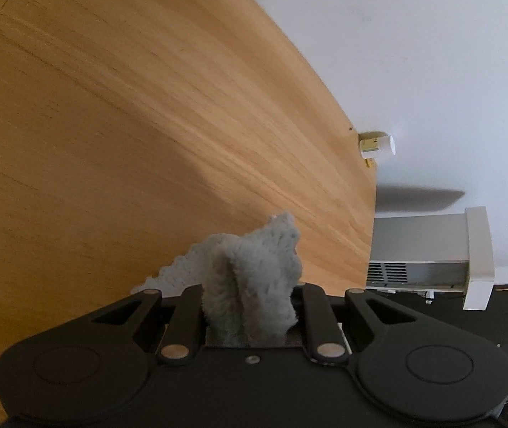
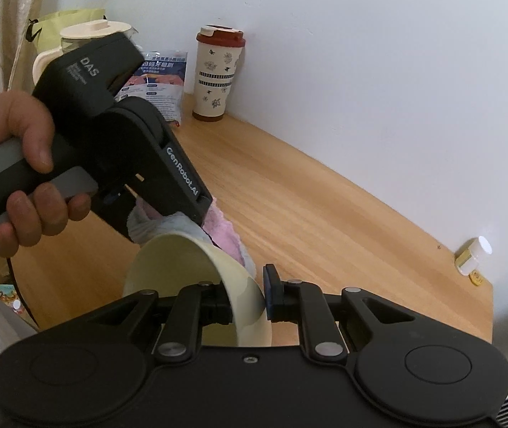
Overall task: Clean bowl
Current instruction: 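Wipe the cloth over the bowl's outer wall with the left gripper while the right holds the rim, then lift the cloth off the bowl with the left gripper while the right turns the bowl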
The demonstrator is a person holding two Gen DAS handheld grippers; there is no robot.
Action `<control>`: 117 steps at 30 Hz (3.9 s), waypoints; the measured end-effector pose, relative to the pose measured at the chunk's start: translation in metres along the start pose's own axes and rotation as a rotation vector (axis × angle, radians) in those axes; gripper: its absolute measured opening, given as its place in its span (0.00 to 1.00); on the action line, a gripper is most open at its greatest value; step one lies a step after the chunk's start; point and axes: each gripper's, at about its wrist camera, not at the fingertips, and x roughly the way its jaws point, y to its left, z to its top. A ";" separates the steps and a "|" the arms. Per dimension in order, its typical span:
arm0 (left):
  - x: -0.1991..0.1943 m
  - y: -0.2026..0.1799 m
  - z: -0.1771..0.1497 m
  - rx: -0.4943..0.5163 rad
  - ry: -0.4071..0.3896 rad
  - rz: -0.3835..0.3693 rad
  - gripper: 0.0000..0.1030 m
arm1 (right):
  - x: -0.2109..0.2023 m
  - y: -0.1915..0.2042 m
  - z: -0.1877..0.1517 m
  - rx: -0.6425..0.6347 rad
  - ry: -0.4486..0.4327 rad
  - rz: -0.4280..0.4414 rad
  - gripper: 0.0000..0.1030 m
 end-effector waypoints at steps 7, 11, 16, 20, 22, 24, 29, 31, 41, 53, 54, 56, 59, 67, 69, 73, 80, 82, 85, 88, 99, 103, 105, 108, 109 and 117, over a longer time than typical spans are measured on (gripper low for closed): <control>-0.003 -0.053 -0.008 0.171 -0.009 -0.078 0.14 | -0.003 0.000 -0.002 0.007 -0.006 0.025 0.17; -0.003 -0.047 -0.009 0.144 -0.010 -0.056 0.14 | -0.004 -0.001 -0.003 0.022 -0.004 0.013 0.17; 0.003 -0.026 -0.007 0.082 -0.006 -0.014 0.15 | -0.004 -0.003 -0.003 0.038 0.003 0.016 0.17; 0.009 -0.007 -0.007 0.036 0.003 0.043 0.15 | -0.004 -0.004 -0.004 0.050 0.009 0.019 0.18; 0.011 0.002 -0.008 0.022 0.009 0.076 0.15 | -0.004 -0.004 -0.004 0.056 0.012 0.020 0.18; 0.013 0.012 -0.008 -0.001 0.020 0.096 0.15 | -0.004 -0.005 -0.005 0.062 0.015 0.022 0.18; 0.013 0.022 -0.006 -0.062 0.021 0.085 0.14 | -0.004 -0.008 -0.003 0.070 0.011 0.013 0.18; 0.012 0.015 -0.004 -0.053 0.011 0.071 0.14 | -0.002 -0.009 -0.002 0.071 0.003 0.013 0.18; 0.010 -0.023 -0.006 0.061 0.000 -0.014 0.15 | -0.003 -0.011 0.000 0.061 0.001 0.039 0.18; 0.004 0.055 -0.014 -0.246 -0.009 -0.047 0.15 | 0.000 -0.034 -0.001 0.207 0.009 0.056 0.18; 0.004 0.059 -0.016 -0.268 -0.009 -0.058 0.15 | 0.001 -0.039 -0.001 0.237 0.007 0.057 0.18; 0.004 0.065 -0.019 -0.297 -0.013 -0.072 0.15 | 0.001 -0.049 -0.001 0.299 0.003 0.059 0.18; 0.003 0.068 -0.020 -0.308 -0.008 -0.070 0.15 | 0.005 -0.066 -0.005 0.414 0.005 0.061 0.18; 0.004 0.065 -0.020 -0.303 -0.001 -0.053 0.14 | 0.023 -0.099 -0.024 0.653 0.029 0.083 0.18; 0.004 0.062 -0.019 -0.288 0.000 -0.047 0.14 | 0.028 -0.105 -0.028 0.697 0.034 0.084 0.18; 0.000 0.051 -0.014 -0.215 -0.031 -0.002 0.15 | 0.040 -0.118 -0.039 0.796 0.049 0.082 0.18; -0.017 0.020 -0.007 0.002 -0.130 0.135 0.14 | 0.060 -0.125 -0.052 0.863 0.085 0.073 0.18; -0.018 0.016 -0.006 0.025 -0.136 0.159 0.14 | 0.064 -0.126 -0.056 0.881 0.094 0.074 0.18; -0.018 0.011 -0.004 0.076 -0.147 0.223 0.15 | 0.066 -0.128 -0.063 0.913 0.096 0.084 0.17; -0.015 0.008 -0.003 0.108 -0.148 0.283 0.15 | 0.067 -0.131 -0.066 0.929 0.094 0.085 0.17; -0.017 0.012 0.001 0.118 -0.157 0.296 0.15 | 0.079 -0.137 -0.076 0.967 0.128 0.080 0.11; -0.019 0.012 0.002 0.110 -0.159 0.278 0.15 | 0.081 -0.138 -0.075 0.941 0.147 0.084 0.10; -0.019 0.011 0.003 0.109 -0.160 0.267 0.15 | 0.084 -0.139 -0.073 0.921 0.163 0.096 0.10; -0.022 0.008 0.002 0.097 -0.172 0.231 0.15 | 0.088 -0.141 -0.064 0.771 0.203 0.130 0.14; -0.024 0.006 0.002 0.107 -0.175 0.238 0.15 | 0.089 -0.140 -0.058 0.675 0.220 0.142 0.17; -0.034 -0.005 -0.008 0.090 -0.214 0.245 0.15 | 0.104 -0.136 0.005 -0.059 0.320 0.298 0.45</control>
